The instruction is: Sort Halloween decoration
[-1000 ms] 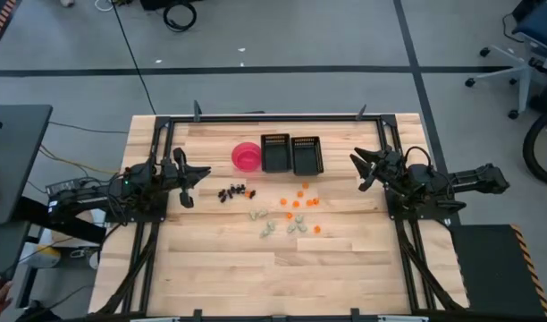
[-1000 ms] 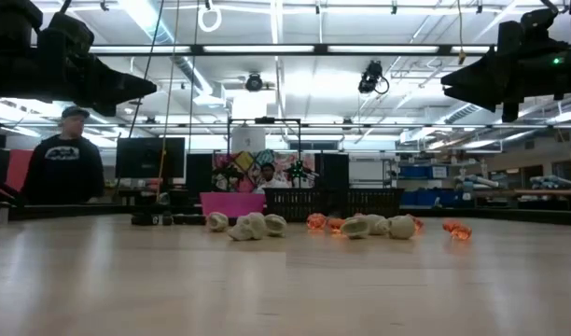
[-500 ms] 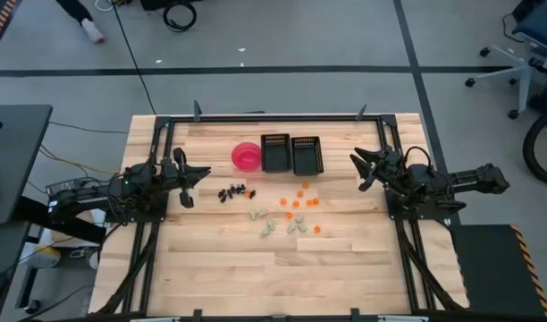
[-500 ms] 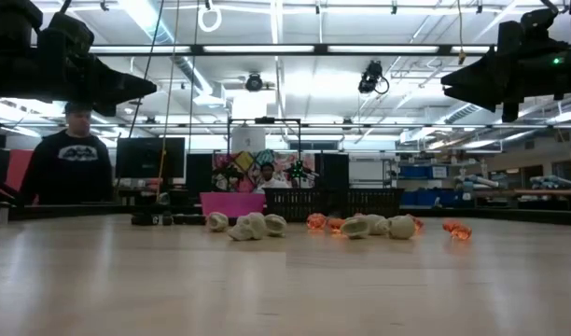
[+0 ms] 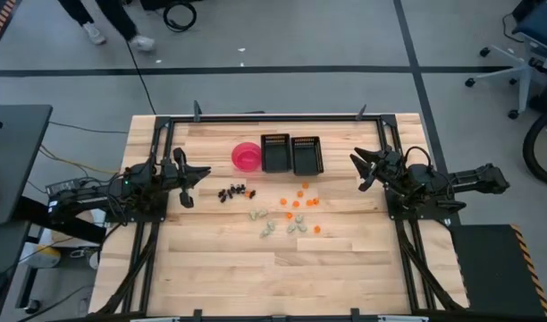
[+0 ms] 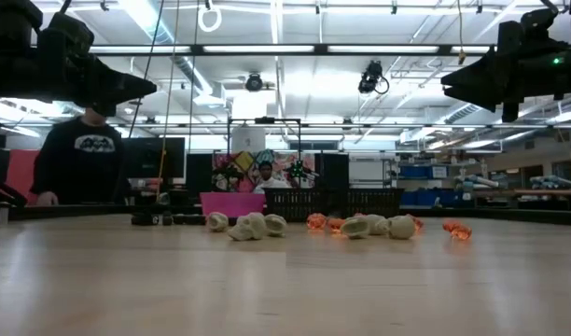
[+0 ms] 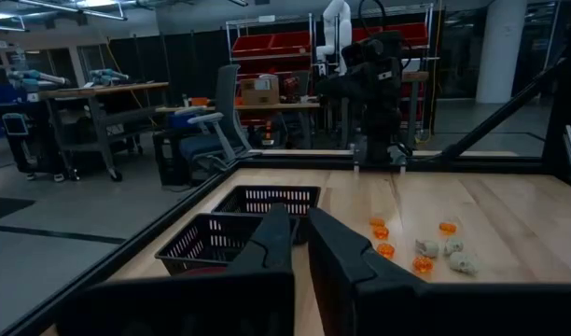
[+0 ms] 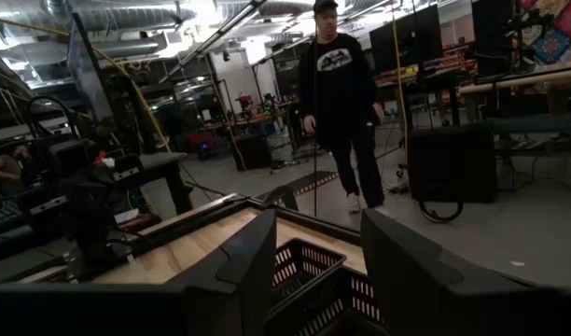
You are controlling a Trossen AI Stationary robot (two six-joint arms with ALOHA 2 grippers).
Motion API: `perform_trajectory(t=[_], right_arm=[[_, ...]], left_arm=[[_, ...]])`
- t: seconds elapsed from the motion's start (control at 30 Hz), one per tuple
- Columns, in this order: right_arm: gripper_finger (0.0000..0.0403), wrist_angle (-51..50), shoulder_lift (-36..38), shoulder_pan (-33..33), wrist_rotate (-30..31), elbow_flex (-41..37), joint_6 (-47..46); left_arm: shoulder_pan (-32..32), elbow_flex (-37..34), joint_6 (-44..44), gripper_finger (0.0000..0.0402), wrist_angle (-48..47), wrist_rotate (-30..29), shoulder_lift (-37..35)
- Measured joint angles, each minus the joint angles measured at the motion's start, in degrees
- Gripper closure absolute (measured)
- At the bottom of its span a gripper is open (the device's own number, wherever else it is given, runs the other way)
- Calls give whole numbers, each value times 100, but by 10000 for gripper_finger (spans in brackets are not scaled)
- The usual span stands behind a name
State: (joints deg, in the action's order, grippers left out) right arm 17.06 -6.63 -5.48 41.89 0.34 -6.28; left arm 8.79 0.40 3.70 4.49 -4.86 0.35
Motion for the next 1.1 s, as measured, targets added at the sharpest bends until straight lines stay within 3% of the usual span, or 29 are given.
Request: perform_trajectory(t=[0.77,0.93,1.1], right_arm=[[241,0,0,-1,-1,0,0],[241,182,0,-1,1,0,0],[241,561,0,-1,156,1,-20]], left_arm=[[0,0,-3,388,114,0,-1],[3,1,-596,388,291,-1,-1],[3,0,-645,388,512,1,-3]])
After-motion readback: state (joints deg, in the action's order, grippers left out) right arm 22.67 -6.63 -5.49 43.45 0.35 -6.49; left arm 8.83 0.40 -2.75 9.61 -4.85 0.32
